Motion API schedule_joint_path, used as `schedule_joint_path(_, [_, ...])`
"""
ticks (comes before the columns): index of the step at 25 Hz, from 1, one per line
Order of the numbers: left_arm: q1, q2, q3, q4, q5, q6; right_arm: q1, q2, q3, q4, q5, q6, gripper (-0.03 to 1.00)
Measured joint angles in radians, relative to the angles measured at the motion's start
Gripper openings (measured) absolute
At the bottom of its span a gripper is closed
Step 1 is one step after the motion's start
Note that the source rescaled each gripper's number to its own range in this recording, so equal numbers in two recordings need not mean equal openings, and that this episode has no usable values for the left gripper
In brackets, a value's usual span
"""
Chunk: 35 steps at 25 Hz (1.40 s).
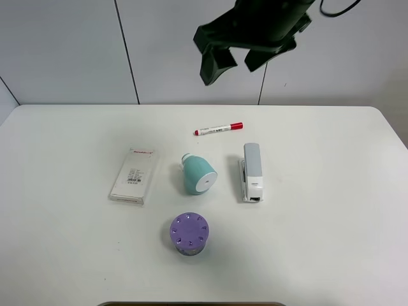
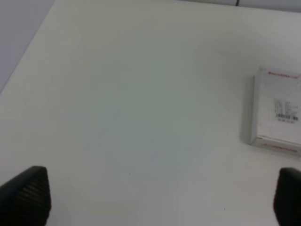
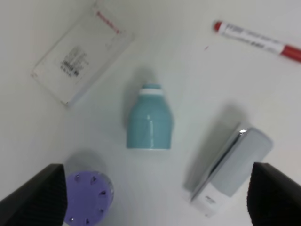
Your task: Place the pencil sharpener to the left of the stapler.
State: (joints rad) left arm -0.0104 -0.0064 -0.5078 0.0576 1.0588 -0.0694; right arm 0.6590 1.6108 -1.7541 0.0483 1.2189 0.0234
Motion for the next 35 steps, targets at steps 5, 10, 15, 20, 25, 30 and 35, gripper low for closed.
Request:
schedule_joint_path(5, [0.000, 0.000, 0.000, 0.000, 0.000, 0.000, 0.000, -0.116, 0.001, -0.057, 0.001, 0.001, 0.43])
schedule_joint_path(10, [0.000, 0.000, 0.000, 0.000, 0.000, 0.000, 0.001, -0.251, 0.057, -0.079, 0.000, 0.001, 0.43])
schedule_joint_path(15, [0.000, 0.000, 0.000, 0.000, 0.000, 0.000, 0.001, -0.422, 0.301, -0.149, 0.003, 0.005, 0.43])
schedule_joint_path(20, [0.000, 0.000, 0.000, 0.000, 0.000, 0.000, -0.046, -0.563, 0.485, -0.155, 0.004, 0.034, 0.43])
schedule_joint_path(25, [0.000, 0.000, 0.000, 0.000, 0.000, 0.000, -0.297, -0.808, 0.643, -0.163, 0.004, 0.052, 0.43])
schedule_joint_path(30, [0.000, 0.000, 0.000, 0.000, 0.000, 0.000, -0.474, -1.062, 0.795, -0.166, -0.101, 0.053, 0.43])
schedule_joint_path(35, [0.000, 0.000, 0.000, 0.000, 0.000, 0.000, -0.542, -1.257, 0.951, -0.166, -0.184, 0.053, 0.43])
